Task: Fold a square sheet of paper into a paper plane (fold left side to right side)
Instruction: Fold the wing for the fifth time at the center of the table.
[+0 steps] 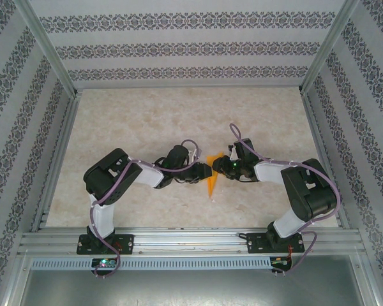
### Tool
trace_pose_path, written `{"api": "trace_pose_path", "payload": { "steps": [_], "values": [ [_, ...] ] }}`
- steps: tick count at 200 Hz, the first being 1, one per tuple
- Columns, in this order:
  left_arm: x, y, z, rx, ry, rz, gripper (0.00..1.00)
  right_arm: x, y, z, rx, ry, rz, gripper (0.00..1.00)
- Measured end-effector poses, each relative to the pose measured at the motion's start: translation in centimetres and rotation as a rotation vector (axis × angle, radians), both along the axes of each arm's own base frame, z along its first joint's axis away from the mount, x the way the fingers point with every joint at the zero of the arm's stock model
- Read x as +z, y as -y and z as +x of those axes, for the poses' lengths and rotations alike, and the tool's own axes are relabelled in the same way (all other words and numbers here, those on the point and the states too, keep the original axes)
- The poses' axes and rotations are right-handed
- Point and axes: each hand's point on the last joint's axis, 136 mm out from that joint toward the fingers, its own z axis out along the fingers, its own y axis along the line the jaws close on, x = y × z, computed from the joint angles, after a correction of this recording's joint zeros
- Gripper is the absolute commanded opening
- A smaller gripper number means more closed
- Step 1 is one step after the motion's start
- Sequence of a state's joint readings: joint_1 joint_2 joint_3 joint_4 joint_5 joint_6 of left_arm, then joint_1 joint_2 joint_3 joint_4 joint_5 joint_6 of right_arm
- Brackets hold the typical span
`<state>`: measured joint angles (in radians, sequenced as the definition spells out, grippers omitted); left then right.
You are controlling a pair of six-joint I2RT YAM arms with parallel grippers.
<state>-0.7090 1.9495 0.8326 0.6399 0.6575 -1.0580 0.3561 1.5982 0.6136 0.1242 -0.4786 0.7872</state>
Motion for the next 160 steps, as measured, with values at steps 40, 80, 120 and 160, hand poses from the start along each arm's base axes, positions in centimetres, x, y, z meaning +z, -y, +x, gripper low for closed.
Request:
{"api": "trace_pose_path", "payload": {
  "steps": [40,80,120,160],
  "values": [
    [-0.9,-0.7,0.1,0.004,-0.016,0.039,0.22,0.0,0.0,0.0,0.001,-0.001,0.0,0.38],
    [-1.4,-0.9,0.2,0.005,-0.017,0.053,0.15,0.0,0.0,0.0,0.001,-0.005,-0.002,0.39],
    [-1.8,-0.7,0.5,0.001,-0.022,0.055,0.18,0.0,0.0,0.0,0.001,-0.01,-0.004,0.39],
    [-1.5,-0.5,0.5,-0.006,-0.018,0.047,0.23,-0.1,0.0,0.0,0.001,-0.013,-0.005,0.38]
  ]
}}
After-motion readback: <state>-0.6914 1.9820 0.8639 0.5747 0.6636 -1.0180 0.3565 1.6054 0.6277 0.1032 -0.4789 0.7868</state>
